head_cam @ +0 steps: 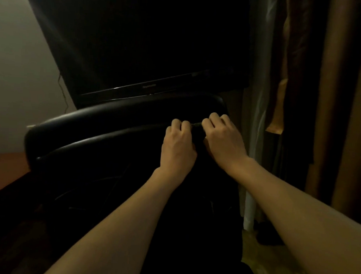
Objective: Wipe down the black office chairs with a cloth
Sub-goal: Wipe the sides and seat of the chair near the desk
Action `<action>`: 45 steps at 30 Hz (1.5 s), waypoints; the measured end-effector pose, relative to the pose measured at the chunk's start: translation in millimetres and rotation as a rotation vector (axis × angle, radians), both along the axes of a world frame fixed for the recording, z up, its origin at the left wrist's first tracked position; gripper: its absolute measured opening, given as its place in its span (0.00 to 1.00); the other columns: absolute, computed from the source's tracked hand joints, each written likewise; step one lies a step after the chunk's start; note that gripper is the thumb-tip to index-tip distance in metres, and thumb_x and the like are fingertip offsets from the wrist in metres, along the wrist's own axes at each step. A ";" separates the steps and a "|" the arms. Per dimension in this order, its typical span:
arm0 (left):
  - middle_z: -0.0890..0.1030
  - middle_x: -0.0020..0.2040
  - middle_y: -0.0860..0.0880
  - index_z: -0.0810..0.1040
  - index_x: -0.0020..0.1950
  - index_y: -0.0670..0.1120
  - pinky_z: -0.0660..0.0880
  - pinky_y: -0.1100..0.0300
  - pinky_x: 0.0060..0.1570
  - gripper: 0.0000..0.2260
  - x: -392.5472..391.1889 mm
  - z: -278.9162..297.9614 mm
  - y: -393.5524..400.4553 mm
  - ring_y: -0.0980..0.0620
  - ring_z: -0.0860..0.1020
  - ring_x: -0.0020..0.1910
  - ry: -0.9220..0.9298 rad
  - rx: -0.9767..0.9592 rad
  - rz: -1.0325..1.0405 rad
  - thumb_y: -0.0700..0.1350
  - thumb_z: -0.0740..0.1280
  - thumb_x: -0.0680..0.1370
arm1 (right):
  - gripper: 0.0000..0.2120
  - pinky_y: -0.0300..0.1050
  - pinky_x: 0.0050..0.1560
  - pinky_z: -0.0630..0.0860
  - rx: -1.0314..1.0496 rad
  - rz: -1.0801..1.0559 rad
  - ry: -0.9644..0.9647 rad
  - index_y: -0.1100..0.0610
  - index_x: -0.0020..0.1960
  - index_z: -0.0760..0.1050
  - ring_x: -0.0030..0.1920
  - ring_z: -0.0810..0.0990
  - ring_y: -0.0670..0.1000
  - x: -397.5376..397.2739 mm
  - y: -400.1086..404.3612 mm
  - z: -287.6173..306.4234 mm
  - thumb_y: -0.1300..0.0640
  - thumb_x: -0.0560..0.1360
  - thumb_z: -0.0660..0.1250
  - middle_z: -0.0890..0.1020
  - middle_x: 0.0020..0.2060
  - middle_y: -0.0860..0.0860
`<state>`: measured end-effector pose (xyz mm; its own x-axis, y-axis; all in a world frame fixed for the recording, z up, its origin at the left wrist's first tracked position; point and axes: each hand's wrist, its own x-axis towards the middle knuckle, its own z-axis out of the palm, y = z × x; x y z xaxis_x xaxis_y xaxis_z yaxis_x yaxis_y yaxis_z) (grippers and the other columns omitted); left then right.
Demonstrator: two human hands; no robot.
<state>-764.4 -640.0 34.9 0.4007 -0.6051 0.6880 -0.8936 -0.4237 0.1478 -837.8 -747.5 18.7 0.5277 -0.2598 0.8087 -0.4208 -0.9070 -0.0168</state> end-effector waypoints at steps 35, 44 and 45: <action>0.73 0.55 0.44 0.76 0.59 0.44 0.65 0.58 0.45 0.11 -31.9 -14.9 -29.6 0.44 0.74 0.52 -0.222 0.179 -0.038 0.38 0.63 0.77 | 0.03 0.39 0.41 0.73 1.010 0.581 -0.317 0.53 0.45 0.74 0.43 0.79 0.47 -33.1 -34.2 -66.5 0.57 0.77 0.66 0.79 0.42 0.49; 0.79 0.51 0.48 0.84 0.50 0.46 0.74 0.50 0.50 0.08 -40.8 -32.5 -27.3 0.43 0.71 0.52 -0.530 0.505 -0.070 0.44 0.65 0.75 | 0.02 0.28 0.39 0.67 0.977 0.550 -0.294 0.57 0.50 0.75 0.47 0.77 0.48 -41.3 -21.9 -111.1 0.61 0.78 0.65 0.78 0.48 0.52; 0.79 0.51 0.50 0.83 0.50 0.48 0.74 0.51 0.51 0.09 -46.9 -37.5 -25.4 0.44 0.70 0.53 -0.520 0.559 -0.065 0.46 0.64 0.76 | 0.03 0.30 0.41 0.68 0.991 0.547 -0.265 0.58 0.51 0.76 0.47 0.77 0.48 -44.6 -20.5 -119.3 0.61 0.78 0.64 0.78 0.49 0.52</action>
<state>-811.3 -665.4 -2.6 0.0611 -0.9299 0.3626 -0.8152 -0.2561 -0.5194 -882.4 -767.9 -100.6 0.6096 -0.6305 0.4805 0.1462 -0.5063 -0.8499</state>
